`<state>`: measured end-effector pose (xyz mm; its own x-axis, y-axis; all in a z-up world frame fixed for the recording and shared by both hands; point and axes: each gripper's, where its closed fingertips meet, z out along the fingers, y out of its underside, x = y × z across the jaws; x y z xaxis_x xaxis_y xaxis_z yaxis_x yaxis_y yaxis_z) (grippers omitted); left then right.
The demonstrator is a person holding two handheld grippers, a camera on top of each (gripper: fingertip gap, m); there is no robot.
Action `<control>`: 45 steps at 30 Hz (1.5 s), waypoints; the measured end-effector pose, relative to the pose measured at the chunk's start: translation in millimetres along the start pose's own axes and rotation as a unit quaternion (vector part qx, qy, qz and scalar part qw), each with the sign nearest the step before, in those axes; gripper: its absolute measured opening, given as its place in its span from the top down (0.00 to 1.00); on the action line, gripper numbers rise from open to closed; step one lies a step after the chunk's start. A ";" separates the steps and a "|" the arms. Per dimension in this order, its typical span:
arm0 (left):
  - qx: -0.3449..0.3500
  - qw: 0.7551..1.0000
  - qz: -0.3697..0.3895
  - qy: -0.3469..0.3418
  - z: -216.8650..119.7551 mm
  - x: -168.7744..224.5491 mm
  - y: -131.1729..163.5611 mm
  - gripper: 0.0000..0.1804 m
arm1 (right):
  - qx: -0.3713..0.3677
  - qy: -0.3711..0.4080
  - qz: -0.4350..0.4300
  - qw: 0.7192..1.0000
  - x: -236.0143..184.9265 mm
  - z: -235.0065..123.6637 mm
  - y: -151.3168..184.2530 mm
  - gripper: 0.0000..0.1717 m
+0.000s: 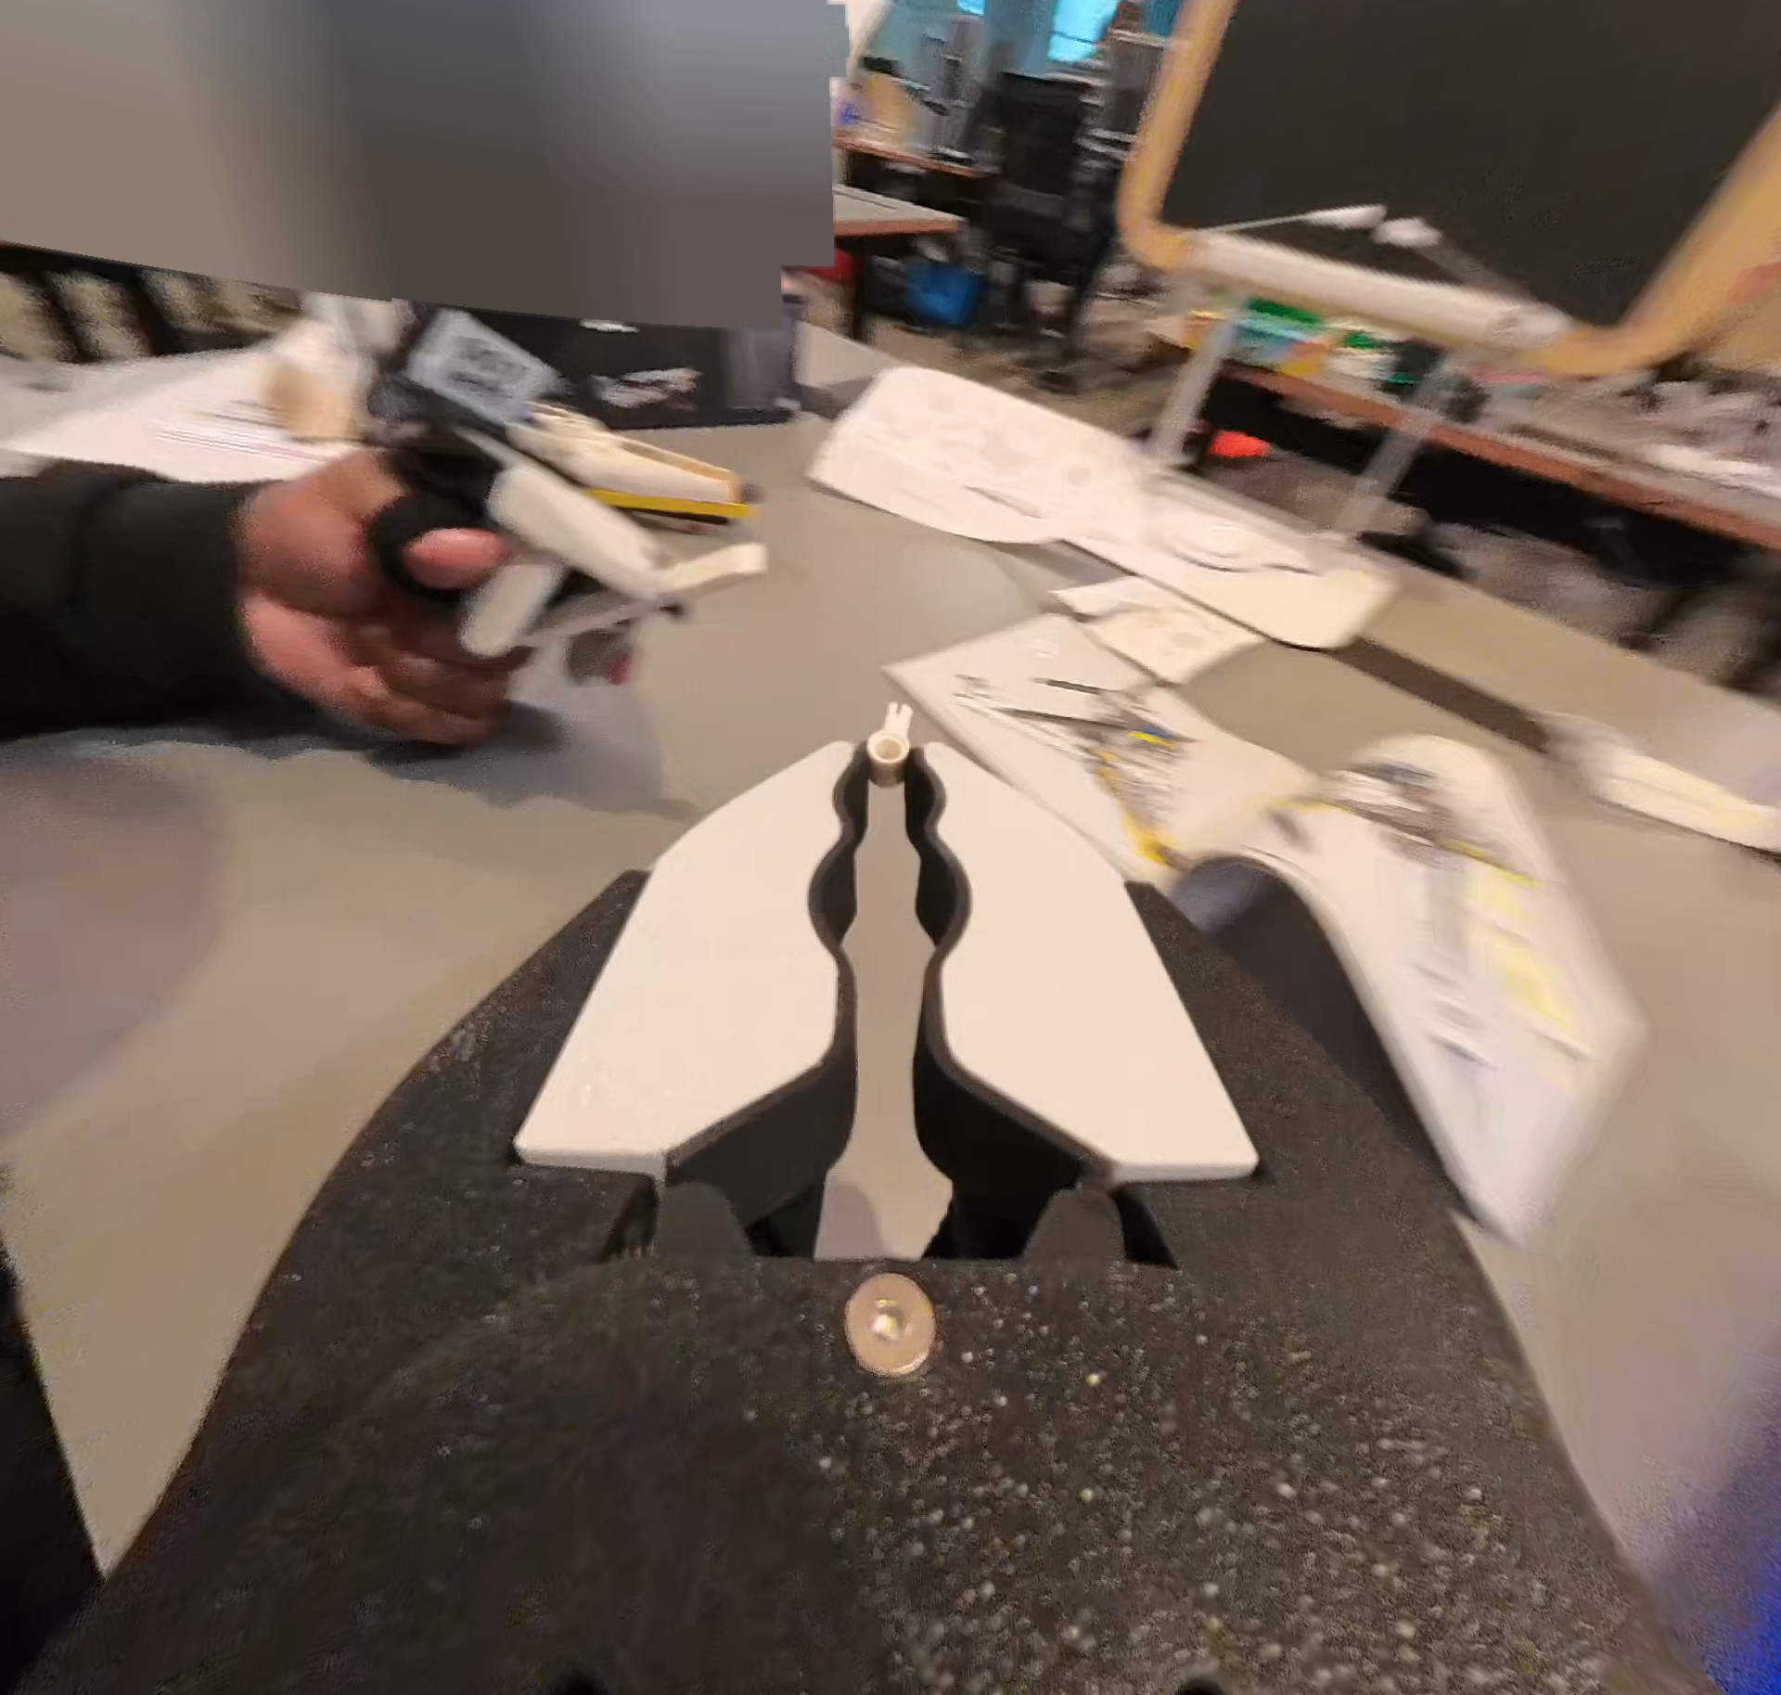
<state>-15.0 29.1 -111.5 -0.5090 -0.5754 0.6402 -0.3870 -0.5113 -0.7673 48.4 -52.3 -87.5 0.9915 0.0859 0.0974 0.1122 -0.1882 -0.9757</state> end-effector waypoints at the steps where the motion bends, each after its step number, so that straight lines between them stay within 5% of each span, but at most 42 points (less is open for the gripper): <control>1: -0.015 1.000 0.014 -0.002 3.3 2.0 5.1 0.95 | -0.011 0.046 -0.011 0.999 17.7 -17.6 -4.9 0.96; 6: -0.050 0.996 0.074 0.016 17.5 17.8 19.8 0.95 | -0.109 0.282 -0.011 0.953 138.9 -140.2 8.9 0.96; 10: -0.062 0.990 0.124 0.027 47.5 32.4 22.9 0.95 | -0.180 0.327 0.049 0.926 188.0 -196.8 59.9 0.92; 15: -0.064 0.983 0.163 0.062 129.8 58.3 -3.7 0.95 | -0.223 0.326 0.096 0.914 205.8 -214.8 98.1 0.83; 23: -0.115 0.955 0.252 0.101 300.6 97.1 -13.7 0.93 | -0.176 0.315 0.083 0.929 187.4 -230.9 79.5 0.78; 28: -0.133 0.942 0.305 0.037 348.1 67.4 -9.4 0.71 | -0.144 0.297 0.059 0.942 161.0 -235.5 64.5 0.78; 34: -0.079 0.952 0.294 0.017 315.0 53.6 -30.5 0.65 | -0.119 0.265 0.017 0.957 129.7 -226.5 45.5 0.80; 41: -0.008 0.947 0.322 -0.003 205.8 58.3 -32.7 0.54 | -0.089 0.136 -0.031 0.986 63.6 -171.4 29.0 0.81; 45: 0.027 0.910 0.394 -0.129 122.9 45.4 -32.1 0.77 | -0.063 0.032 -0.054 0.996 11.7 -123.5 19.1 0.87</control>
<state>68.8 -59.1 -53.2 -0.4116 -0.9042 -0.1141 0.0607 0.0978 -0.9934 70.3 -175.8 -80.7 0.9750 0.0511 0.2162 0.2214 -0.3037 -0.9267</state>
